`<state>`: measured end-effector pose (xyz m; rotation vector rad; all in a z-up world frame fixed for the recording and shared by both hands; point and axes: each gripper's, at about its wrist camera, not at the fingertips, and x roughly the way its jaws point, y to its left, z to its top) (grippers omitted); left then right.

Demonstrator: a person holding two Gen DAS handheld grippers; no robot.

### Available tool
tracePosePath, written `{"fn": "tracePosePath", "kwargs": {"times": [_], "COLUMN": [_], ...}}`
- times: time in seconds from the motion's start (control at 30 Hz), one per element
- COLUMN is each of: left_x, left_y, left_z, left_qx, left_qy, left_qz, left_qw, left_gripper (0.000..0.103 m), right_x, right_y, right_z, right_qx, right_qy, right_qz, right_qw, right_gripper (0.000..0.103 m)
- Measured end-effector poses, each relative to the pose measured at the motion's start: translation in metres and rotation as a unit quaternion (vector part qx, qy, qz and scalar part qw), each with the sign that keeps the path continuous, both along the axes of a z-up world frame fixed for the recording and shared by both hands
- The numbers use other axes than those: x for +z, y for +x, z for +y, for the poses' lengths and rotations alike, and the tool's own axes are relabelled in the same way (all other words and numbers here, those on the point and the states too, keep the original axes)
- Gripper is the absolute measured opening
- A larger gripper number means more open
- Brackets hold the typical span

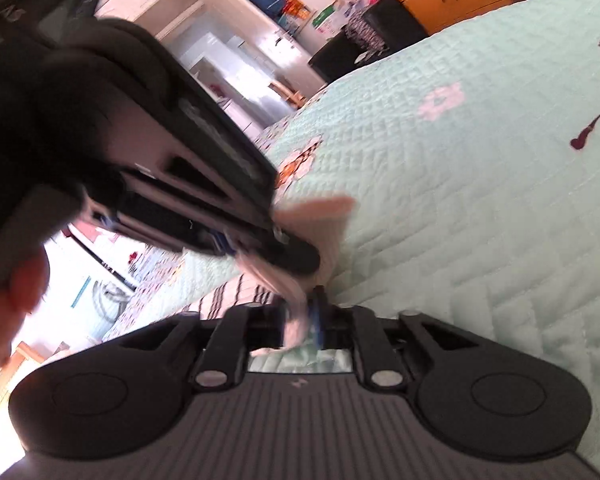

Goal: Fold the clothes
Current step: 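Grasp the sleeve cuff with the left gripper and lift it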

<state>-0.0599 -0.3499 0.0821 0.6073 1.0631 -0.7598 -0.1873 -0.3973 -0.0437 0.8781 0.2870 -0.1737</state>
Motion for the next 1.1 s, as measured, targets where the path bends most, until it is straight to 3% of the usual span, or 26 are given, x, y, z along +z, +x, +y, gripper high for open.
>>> {"fn": "tracePosePath", "kwargs": {"times": [0.1,0.17,0.3,0.4,0.53,0.7,0.87,1.1], "left_x": [0.021,0.031,0.050,0.064,0.082,0.096,0.094,0.093], "left_y": [0.010,0.017,0.029,0.031,0.043,0.057,0.060,0.056], "left_z": [0.017,0.028,0.049,0.066,0.100,0.138,0.167,0.203], "left_qx": [-0.005,-0.004,-0.003,-0.002,0.030,0.067,0.090,0.125], "left_qy": [-0.034,-0.041,-0.048,-0.048,-0.073,-0.112,-0.136,-0.168], "left_qz": [0.015,0.018,0.014,0.008,0.009,0.016,0.020,0.022], "left_qw": [0.9993,0.9990,0.9988,0.9988,0.9969,0.9913,0.9864,0.9776], "left_gripper": [0.004,0.004,0.004,0.004,0.004,0.004,0.004,0.004], "right_x": [0.015,0.027,0.036,0.050,0.068,0.060,0.038,0.045], "right_y": [-0.023,-0.034,-0.020,0.014,0.068,0.118,0.125,0.044], "right_z": [-0.005,0.007,0.060,0.103,0.170,0.233,0.245,0.245], "right_qx": [0.051,0.138,0.305,0.375,0.425,0.481,0.492,0.496], "right_qy": [0.032,0.028,0.004,-0.045,-0.117,-0.180,-0.195,-0.209], "right_qz": [-0.013,-0.028,-0.021,-0.018,-0.008,0.028,0.081,0.109], "right_qw": [0.998,0.990,0.952,0.926,0.898,0.858,0.845,0.836], "right_gripper": [0.020,0.020,0.020,0.020,0.020,0.020,0.013,0.010]}}
